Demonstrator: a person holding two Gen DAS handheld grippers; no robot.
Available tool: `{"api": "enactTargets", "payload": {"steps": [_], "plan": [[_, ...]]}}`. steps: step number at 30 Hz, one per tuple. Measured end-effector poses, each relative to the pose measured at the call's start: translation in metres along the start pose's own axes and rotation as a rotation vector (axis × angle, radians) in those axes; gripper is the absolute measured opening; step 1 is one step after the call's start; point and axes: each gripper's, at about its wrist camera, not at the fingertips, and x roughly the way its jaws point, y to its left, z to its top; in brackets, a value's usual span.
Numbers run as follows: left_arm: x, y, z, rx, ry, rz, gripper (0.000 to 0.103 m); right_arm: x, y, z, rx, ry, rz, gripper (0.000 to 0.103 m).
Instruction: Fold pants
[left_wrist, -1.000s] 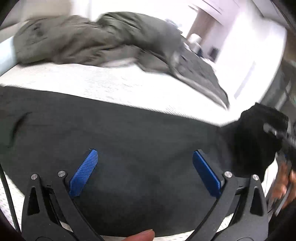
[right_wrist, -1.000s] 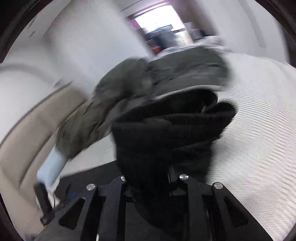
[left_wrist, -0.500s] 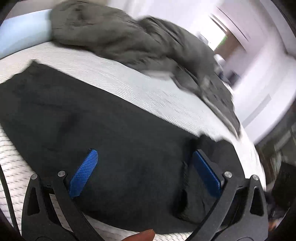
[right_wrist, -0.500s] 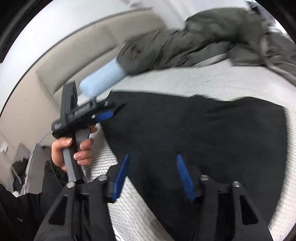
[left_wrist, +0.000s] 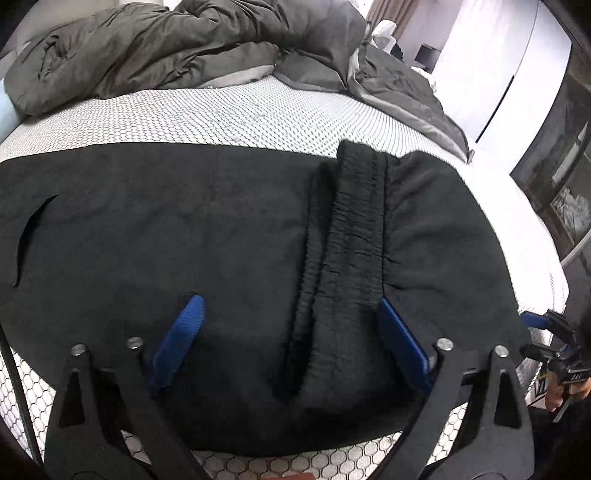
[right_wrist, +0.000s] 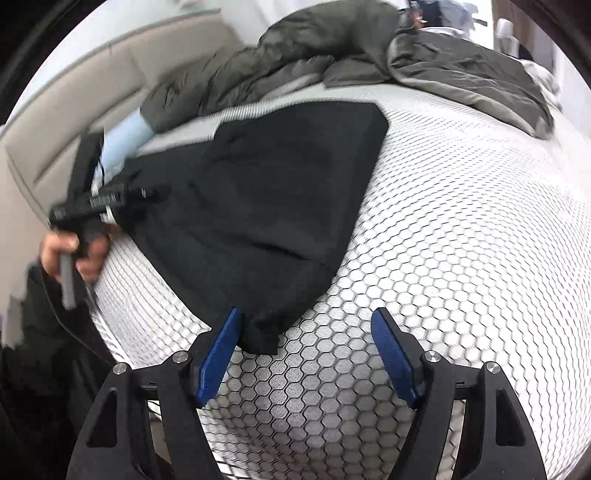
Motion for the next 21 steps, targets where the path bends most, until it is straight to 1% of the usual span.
{"api": "enactTargets", "payload": {"steps": [2, 4, 5, 7, 8, 9, 10, 11, 15, 17, 18, 19, 20, 21], "plan": [[-0.013, 0.008, -0.001, -0.021, -0.033, -0.041, 0.091, -0.007, -0.007, -0.001, 0.051, -0.029, 0.027, 0.074], [-0.02, 0.012, 0.005, -0.036, -0.057, -0.091, 0.086, -0.01, -0.013, -0.002, 0.094, -0.065, 0.035, 0.074], [-0.021, 0.012, 0.007, -0.041, -0.055, -0.126, 0.083, -0.011, -0.017, 0.0, 0.12, -0.086, 0.042, 0.074], [-0.016, 0.011, 0.008, -0.044, -0.024, -0.19, 0.064, -0.007, -0.019, 0.003, 0.174, -0.104, 0.07, 0.074], [-0.011, 0.011, 0.007, -0.048, 0.005, -0.215, 0.061, -0.007, -0.02, 0.003, 0.184, -0.102, 0.074, 0.074], [-0.007, 0.011, 0.005, -0.051, 0.03, -0.227, 0.059, -0.007, -0.019, 0.003, 0.182, -0.101, 0.07, 0.074], [0.001, 0.011, 0.004, -0.055, 0.066, -0.226, 0.059, -0.007, -0.018, 0.003, 0.176, -0.099, 0.065, 0.074], [0.006, 0.01, 0.003, -0.059, 0.086, -0.215, 0.059, -0.006, -0.016, 0.002, 0.169, -0.094, 0.067, 0.074], [0.018, 0.011, 0.006, -0.096, 0.1, -0.22, 0.06, 0.0, -0.007, 0.008, 0.147, -0.07, 0.063, 0.074], [0.019, 0.011, 0.007, -0.109, 0.096, -0.22, 0.059, 0.002, -0.004, 0.013, 0.138, -0.065, 0.061, 0.074], [0.018, 0.009, 0.006, -0.102, 0.086, -0.209, 0.045, 0.005, -0.002, 0.014, 0.136, -0.062, 0.064, 0.074], [0.018, 0.007, 0.005, -0.089, 0.076, -0.198, 0.035, 0.009, 0.0, 0.016, 0.132, -0.059, 0.062, 0.074], [0.016, 0.004, 0.004, -0.076, 0.065, -0.186, 0.032, 0.011, 0.002, 0.016, 0.128, -0.056, 0.06, 0.074], [0.012, 0.001, 0.002, -0.06, 0.044, -0.171, 0.025, 0.014, 0.004, 0.017, 0.125, -0.053, 0.058, 0.074]]}}
